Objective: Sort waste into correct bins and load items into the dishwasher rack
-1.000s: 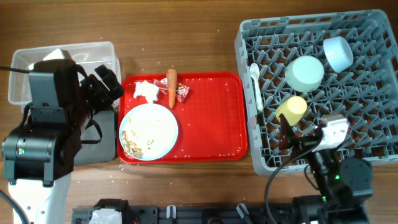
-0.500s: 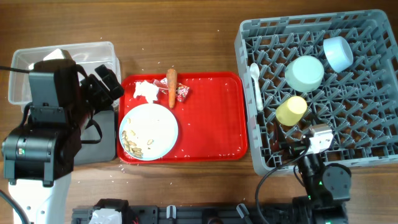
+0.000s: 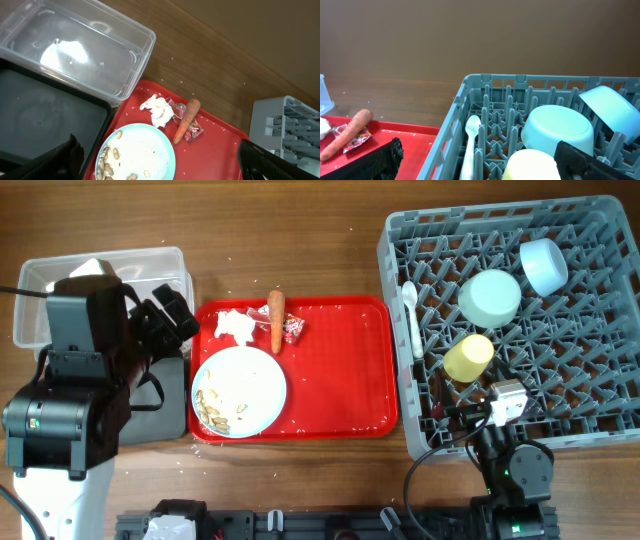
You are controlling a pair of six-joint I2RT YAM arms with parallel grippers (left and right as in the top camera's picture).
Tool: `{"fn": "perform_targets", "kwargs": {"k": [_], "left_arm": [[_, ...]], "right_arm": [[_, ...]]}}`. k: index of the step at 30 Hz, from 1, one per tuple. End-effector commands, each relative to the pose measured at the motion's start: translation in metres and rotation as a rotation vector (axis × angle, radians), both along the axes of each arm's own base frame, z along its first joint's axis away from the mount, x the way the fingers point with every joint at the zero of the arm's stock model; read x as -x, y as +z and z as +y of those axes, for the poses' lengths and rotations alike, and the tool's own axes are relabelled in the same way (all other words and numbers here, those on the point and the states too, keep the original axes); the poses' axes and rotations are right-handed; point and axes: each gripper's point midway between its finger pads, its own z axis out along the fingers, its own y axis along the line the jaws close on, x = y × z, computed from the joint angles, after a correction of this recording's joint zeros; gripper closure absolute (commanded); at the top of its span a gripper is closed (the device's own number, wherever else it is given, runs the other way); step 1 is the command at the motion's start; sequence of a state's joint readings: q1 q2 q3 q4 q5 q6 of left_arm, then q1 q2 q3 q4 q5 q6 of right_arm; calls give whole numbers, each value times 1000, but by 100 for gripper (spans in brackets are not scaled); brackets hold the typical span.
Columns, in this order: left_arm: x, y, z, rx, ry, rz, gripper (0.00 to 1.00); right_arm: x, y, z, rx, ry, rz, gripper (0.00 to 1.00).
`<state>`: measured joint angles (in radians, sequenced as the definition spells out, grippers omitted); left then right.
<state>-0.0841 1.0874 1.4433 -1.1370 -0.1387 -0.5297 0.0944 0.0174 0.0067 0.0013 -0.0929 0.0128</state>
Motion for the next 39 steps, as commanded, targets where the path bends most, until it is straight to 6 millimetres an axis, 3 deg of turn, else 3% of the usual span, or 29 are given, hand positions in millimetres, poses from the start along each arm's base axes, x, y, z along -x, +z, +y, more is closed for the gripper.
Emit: {"fn": "perform_targets", "kwargs": {"k": [1,10,14,16,18,19,22,26,29,32,35,39], "left_arm": [[-1,5,3,-11,15,-15,0],[-1,5,-3,13,-8,-14,0],[-2,6,-35,142,-142,-16,0],[-15,17,-54,208,-226,-78,0],[-27,14,-71,235,-289,-78,0],[-34,4,-82,229,-321,-48,0],[-53,-43,-116,133,-473,92,15],[-74,-126,-140,-14,-507,315,21],[-85,-184,-157,-77,-547,438,33],[-99,-228,-154,-134,-523,503,39],[-113,-262,-149,-160,-496,537,36],[-124,-288,-142,-163,-472,556,39]], "right_arm": [[1,2,1,11,8,-14,0],[1,2,1,11,8,-14,0],[1,2,1,12,8,-14,0],[1,2,1,11,8,-14,0],[1,2,1,11,8,-14,0],[1,2,1,11,8,-14,0],[1,2,1,11,8,-14,0],[1,2,1,11,8,-14,0],[1,2,1,11,8,-14,0],[1,2,1,11,8,-14,0],[1,2,1,11,8,-14,0],[1,2,1,11,8,-14,0]]}}
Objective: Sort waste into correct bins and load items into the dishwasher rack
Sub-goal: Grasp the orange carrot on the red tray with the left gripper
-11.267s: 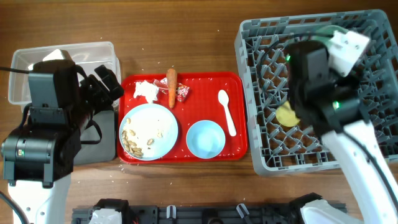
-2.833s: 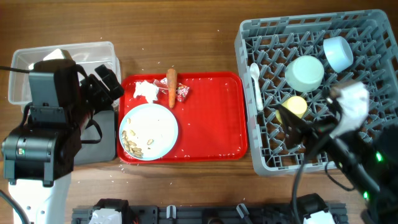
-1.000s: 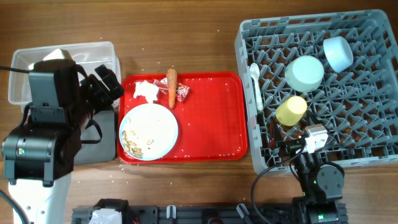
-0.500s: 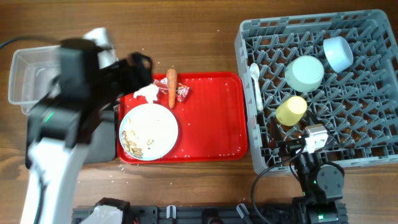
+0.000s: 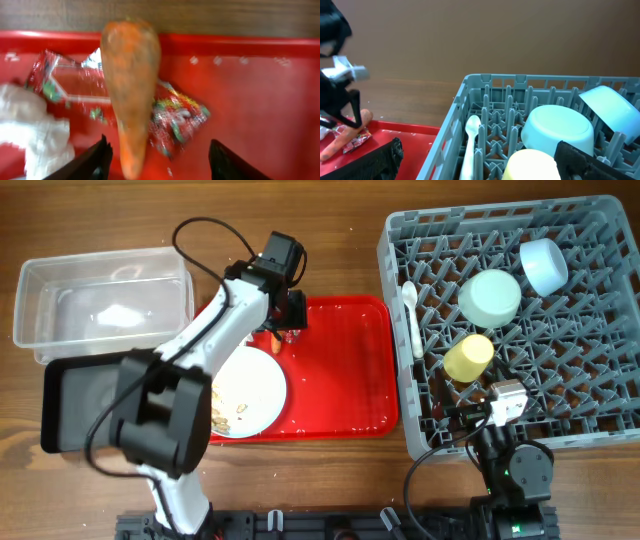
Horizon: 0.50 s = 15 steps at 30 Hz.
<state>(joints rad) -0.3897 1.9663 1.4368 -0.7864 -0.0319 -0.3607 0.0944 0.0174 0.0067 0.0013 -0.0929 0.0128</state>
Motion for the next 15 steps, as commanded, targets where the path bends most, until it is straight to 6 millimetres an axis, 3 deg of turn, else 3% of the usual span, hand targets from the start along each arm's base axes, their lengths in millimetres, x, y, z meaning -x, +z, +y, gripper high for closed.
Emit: {"fn": "perform_targets", "kwargs": {"k": [1,3,4,6,7,9,11,15], "left_arm": [[-10,-24,16,-51,20,8,41],[-13,-30,19,-51,29,12,52],[-15,-32,20,-50,33,9,63],[-19,-30,19,-42,34,-11,73],[-21,-28,18,-40,34,-17,85],[-23,-25,17,-36,34,-23,96],[-24,-13,16,-31,34,-29,96],[-32,48,17,-2,54,-98,96]], "right_arm": [[1,2,1,11,8,-14,0],[1,2,1,11,8,-14,0],[1,2,1,11,8,-14,0],[1,2,1,11,8,-14,0],[1,2,1,11,8,-14,0],[1,2,1,11,8,-14,0],[1,2,1,11,8,-14,0],[1,2,1,11,8,-14,0]]}}
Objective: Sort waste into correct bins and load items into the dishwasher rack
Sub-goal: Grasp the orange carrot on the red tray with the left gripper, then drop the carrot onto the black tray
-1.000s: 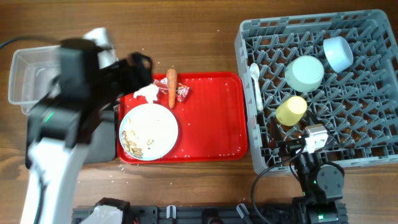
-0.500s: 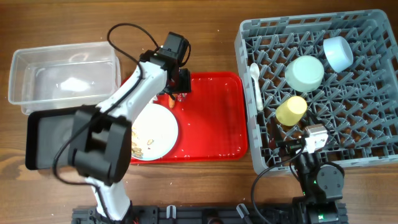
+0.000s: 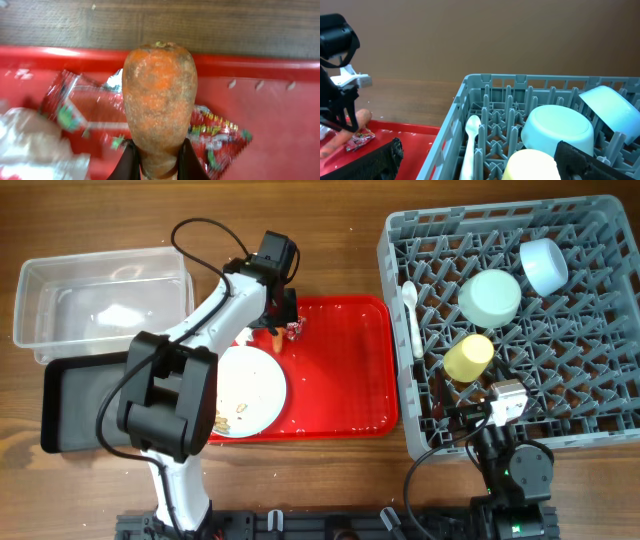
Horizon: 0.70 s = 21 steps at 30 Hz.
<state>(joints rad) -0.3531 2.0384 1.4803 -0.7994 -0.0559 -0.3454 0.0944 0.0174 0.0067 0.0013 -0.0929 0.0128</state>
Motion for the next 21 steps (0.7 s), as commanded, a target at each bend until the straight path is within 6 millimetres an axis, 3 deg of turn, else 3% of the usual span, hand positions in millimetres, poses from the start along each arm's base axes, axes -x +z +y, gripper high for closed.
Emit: {"fn": "perform_targets", "kwargs": {"k": [1,3,6,12,13,16,21], "left_arm": [[-19,82,2,48,45,-146,96],[-12,112,10,68,101,-163,96],[23,147,42,76,274,-130,96],[118,178,173,-202,923,-37,96],[131,176,192,-232,1004,-17,96],[150,157,221,-213,1144,40,96],[168,99,243,-107,1306,148,96]], "right_arm": [[1,2,1,11,8,-14,0],[1,2,1,11,8,-14,0],[1,2,1,11,8,-14,0],[1,2,1,11,8,-14,0],[1,2,1,11,8,-14,0],[1,2,1,11,8,-14,0],[1,2,1,11,8,-14,0]]}}
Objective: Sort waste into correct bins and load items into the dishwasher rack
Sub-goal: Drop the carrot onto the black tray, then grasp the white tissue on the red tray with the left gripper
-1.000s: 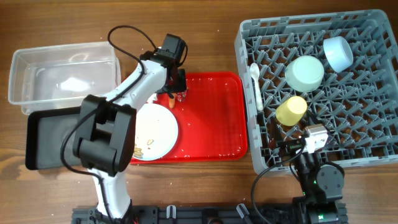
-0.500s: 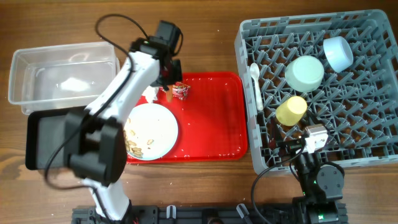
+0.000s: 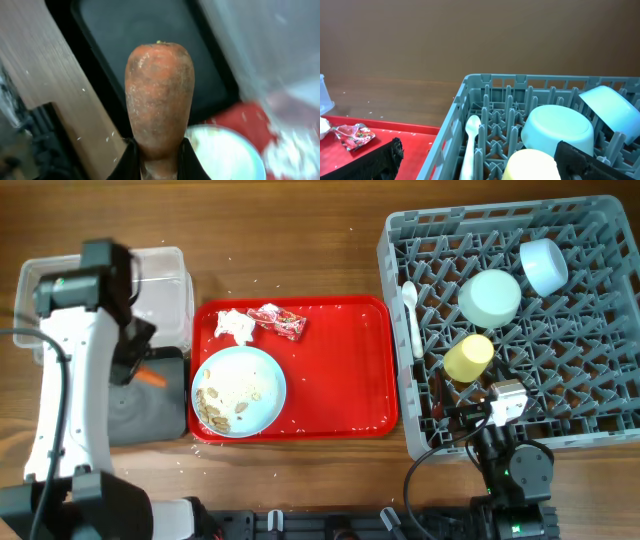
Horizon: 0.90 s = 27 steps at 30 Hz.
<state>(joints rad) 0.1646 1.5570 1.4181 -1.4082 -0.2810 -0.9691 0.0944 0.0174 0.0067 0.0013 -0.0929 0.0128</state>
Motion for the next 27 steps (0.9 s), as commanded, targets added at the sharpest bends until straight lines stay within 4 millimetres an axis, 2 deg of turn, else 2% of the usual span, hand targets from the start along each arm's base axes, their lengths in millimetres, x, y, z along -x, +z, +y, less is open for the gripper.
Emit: {"fn": "perform_targets", "kwargs": {"k": [1,4,5,6,7,10,13,18,20,22,23,25,27], "left_arm": [[26,-44,12,96,184,36,96],[40,-66,17,129,240,59,96],[43,-69,19,131,251,63,76],[47,-73,22,132,269,68,41],[50,-74,26,130,287,69,22],[46,-73,30,142,304,39,22],[35,-65,22,201,245,-9,22],[-6,-20,-9,232,-25,-167,18],[-29,-2,-34,206,-222,-235,18],[-53,8,-71,177,-479,-294,20],[-66,10,-97,160,-643,-318,20],[-83,9,-133,111,-862,-333,18],[-102,-4,-162,18,-995,-316,14]], "right_arm": [[1,2,1,11,8,-14,0],[1,2,1,11,8,-14,0],[1,2,1,11,8,-14,0],[1,2,1,11,8,-14,0],[1,2,1,11,8,-14,0],[1,2,1,11,8,-14,0],[1,2,1,11,8,-14,0],[1,2,1,11,8,-14,0],[1,2,1,11,9,-14,0],[1,2,1,12,8,-14,0],[1,2,1,11,8,-14,0],[1,2,1,11,8,-14,0],[1,2,1,11,8,-14,1]]}}
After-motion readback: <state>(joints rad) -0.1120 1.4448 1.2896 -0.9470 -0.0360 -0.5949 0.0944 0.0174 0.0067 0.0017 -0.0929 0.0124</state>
